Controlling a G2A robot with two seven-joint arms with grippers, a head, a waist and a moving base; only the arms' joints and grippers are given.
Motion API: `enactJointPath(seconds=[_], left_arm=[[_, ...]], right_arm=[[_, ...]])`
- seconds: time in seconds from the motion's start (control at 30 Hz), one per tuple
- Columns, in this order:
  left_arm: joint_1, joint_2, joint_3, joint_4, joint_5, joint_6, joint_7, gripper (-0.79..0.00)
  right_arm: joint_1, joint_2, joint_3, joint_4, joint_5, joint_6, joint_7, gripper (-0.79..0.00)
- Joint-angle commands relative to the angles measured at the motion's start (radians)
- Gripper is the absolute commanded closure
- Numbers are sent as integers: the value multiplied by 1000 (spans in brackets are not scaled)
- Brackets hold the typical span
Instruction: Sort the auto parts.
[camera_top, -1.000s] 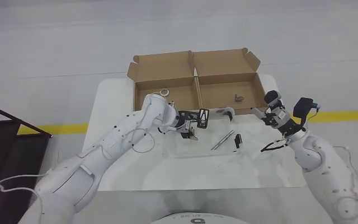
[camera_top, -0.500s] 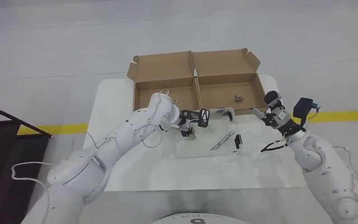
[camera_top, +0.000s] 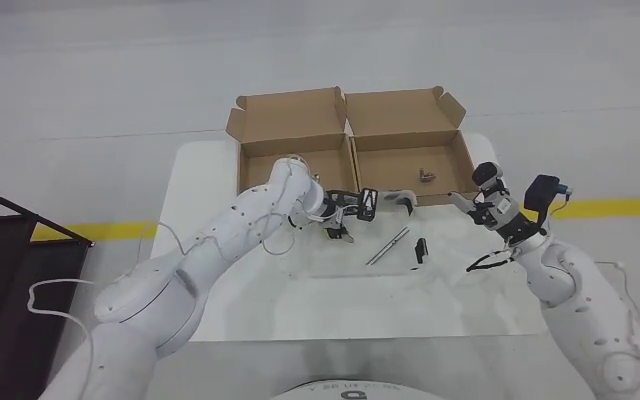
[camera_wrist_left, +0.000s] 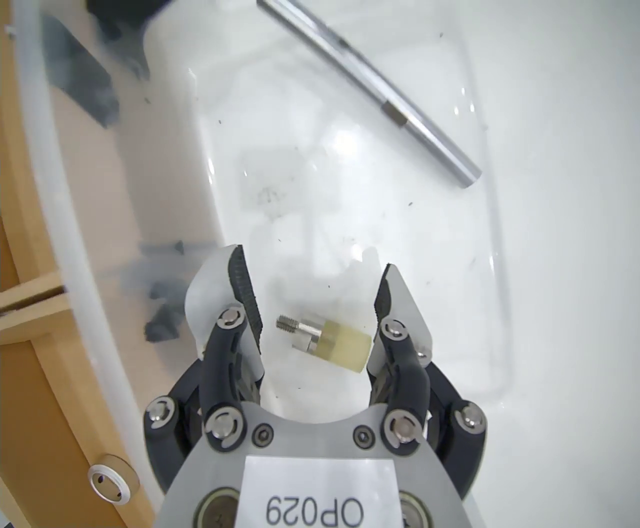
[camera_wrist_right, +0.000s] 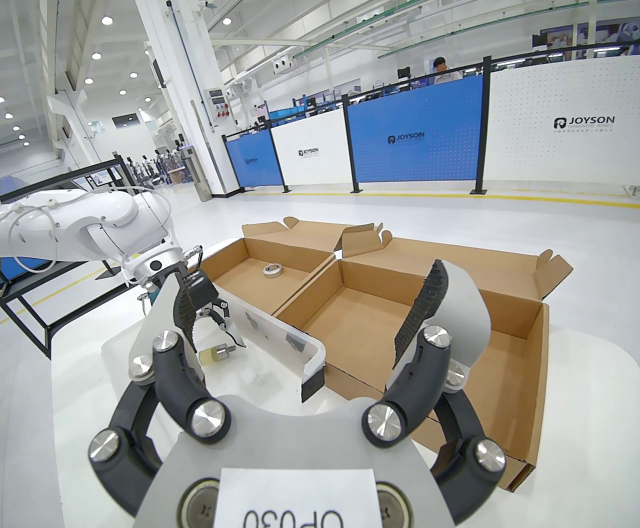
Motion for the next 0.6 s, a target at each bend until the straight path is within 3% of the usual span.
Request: enactJointPath(seconds=[0.0, 0.2, 0.57], left_arm=[[-1, 7, -8, -14, 7, -6, 11, -545], [10, 29, -18, -34, 37, -6, 13, -566], [27, 39, -37, -48, 67, -4, 2, -594]], right_arm=[[0, 0, 0, 0, 0, 0, 0, -785], [0, 0, 0, 0, 0, 0, 0, -785], [0, 0, 0, 0, 0, 0, 0, -785]])
